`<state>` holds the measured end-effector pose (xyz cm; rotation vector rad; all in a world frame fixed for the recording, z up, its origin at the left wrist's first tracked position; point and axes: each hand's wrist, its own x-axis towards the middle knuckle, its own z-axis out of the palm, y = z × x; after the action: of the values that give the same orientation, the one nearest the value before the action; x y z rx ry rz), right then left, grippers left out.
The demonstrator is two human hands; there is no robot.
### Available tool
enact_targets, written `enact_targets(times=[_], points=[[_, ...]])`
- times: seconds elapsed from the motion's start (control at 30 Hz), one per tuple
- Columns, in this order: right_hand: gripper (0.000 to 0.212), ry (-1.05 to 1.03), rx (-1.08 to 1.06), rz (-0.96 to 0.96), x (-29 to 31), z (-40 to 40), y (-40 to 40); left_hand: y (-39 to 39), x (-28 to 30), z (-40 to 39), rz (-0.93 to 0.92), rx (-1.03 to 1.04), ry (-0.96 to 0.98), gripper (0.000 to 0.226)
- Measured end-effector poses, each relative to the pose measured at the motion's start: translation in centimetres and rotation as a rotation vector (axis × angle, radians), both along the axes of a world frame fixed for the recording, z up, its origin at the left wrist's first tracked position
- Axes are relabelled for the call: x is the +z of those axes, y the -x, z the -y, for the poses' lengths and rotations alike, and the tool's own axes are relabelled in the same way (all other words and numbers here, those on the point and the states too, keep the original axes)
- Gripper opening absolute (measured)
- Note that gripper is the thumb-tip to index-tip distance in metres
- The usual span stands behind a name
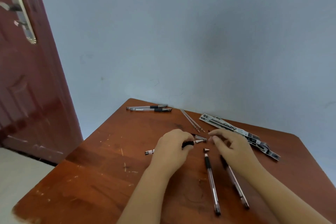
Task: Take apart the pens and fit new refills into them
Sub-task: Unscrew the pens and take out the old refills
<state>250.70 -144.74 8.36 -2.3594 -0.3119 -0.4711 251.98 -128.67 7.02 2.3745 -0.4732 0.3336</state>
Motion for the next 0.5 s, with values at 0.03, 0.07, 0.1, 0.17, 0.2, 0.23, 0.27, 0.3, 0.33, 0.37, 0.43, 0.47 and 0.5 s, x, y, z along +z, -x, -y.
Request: enact_targets(times=[0.03, 0.07, 0.1, 0.17, 0.2, 0.23, 0.27, 0.3, 0.33, 0.37, 0.43, 0.47, 0.5], points=[[0.02, -0.023, -0.001, -0.017, 0.0, 0.4, 0.8, 0.2, 0.1, 0.3, 0.027, -0.002, 0.014, 0.02], [0.023, -0.042, -0.006, -0.026, -0.1, 0.8, 1.5, 0.3, 0.0, 0.6, 0.053, 0.005, 0.036, 0.018], [0.025, -0.055, -0.017, -0.028, -0.3, 1.1, 2.0, 0.2, -0.1, 0.9, 0.084, 0.011, 0.064, 0.017], [0.022, -0.088, -0.051, -0.031, -0.9, 1.6, 2.8, 0.4, -0.5, 1.5, 0.122, -0.009, 0.07, 0.018], [0.02, -0.108, -0.073, -0.028, -1.3, 1.7, 3.0, 0.6, -0.6, 1.8, 0.136, -0.043, 0.048, 0.018], [0.017, -0.124, -0.093, -0.022, -1.7, 1.9, 3.2, 0.8, -0.7, 2.1, 0.172, -0.089, 0.006, 0.016], [0.014, -0.138, -0.107, -0.014, -1.9, 1.9, 3.3, 0.8, -0.9, 2.5, 0.204, -0.134, -0.049, 0.014], [0.009, -0.13, -0.117, -0.009, -2.2, 2.0, 3.3, 1.0, -0.9, 2.8, 0.206, -0.177, -0.106, 0.014], [0.007, -0.108, -0.123, -0.009, -2.3, 2.2, 3.3, 1.1, -1.0, 3.0, 0.207, -0.195, -0.151, 0.015], [0.015, -0.076, -0.123, -0.014, -2.5, 2.4, 3.2, 1.1, -1.2, 3.2, 0.229, -0.204, -0.181, 0.019], [0.028, -0.057, -0.105, -0.055, -2.7, 2.9, 3.1, 1.1, -1.4, 3.5, 0.244, -0.24, -0.198, 0.029], [0.029, -0.073, -0.082, -0.075, -2.8, 3.1, 3.2, 1.2, -1.4, 3.5, 0.239, -0.252, -0.205, 0.031], [0.029, -0.09, -0.054, -0.084, -2.7, 3.2, 3.4, 1.3, -1.4, 3.5, 0.247, -0.259, -0.206, 0.031]])
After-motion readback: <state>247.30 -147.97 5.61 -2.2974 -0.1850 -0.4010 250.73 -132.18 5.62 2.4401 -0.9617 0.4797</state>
